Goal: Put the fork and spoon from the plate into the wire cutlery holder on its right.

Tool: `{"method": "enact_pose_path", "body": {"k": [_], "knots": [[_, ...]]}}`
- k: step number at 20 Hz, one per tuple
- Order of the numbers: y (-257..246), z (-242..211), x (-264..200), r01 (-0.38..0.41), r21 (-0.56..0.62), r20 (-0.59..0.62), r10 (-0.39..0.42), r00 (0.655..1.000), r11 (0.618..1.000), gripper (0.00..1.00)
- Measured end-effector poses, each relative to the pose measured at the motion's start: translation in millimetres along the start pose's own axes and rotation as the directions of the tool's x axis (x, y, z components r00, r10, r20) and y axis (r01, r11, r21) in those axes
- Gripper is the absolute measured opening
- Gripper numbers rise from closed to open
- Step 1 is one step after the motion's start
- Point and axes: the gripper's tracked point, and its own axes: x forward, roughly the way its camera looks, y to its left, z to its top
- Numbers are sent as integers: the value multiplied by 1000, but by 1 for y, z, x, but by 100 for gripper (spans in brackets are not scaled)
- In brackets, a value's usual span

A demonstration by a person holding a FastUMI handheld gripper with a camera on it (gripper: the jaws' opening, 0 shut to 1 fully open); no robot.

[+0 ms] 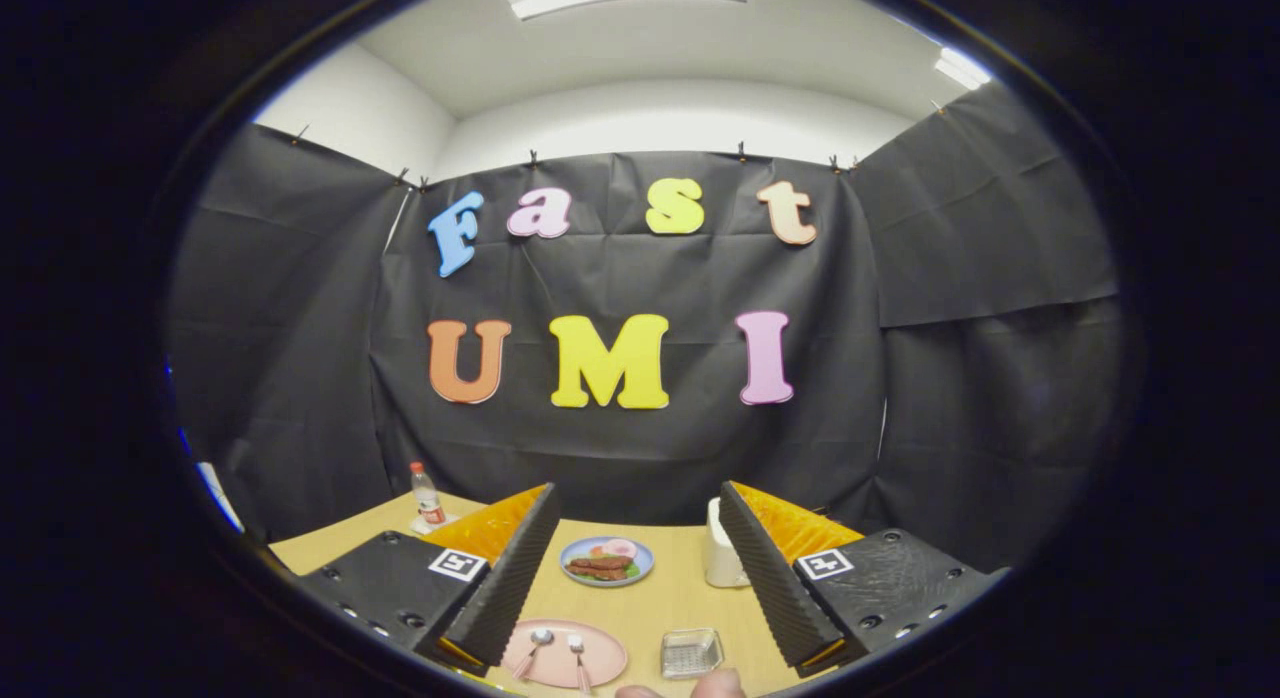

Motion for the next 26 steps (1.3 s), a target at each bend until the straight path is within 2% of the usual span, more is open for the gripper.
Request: {"method": "enact_pose_path", "body": {"k": [5,9,11,14,16,20,23,26], "knots": [[3,17,4,2,-7,-6,-2,1000,1000,97],[13,0,31,-35,-61,-139,26,990,997,97],[26,-23,44,-82,-74,-246,62,967,994,97],[42,-67,49,-150,-56,-405,115,907,987,97],[47,-110,49,-184,-27,-539,140,831,983,95],[49,-201,27,-201,32,-790,148,595,979,96],[43,-247,1,-231,15,-895,116,430,973,96],[36,-282,-15,-291,-45,-951,47,305,956,97]]}}
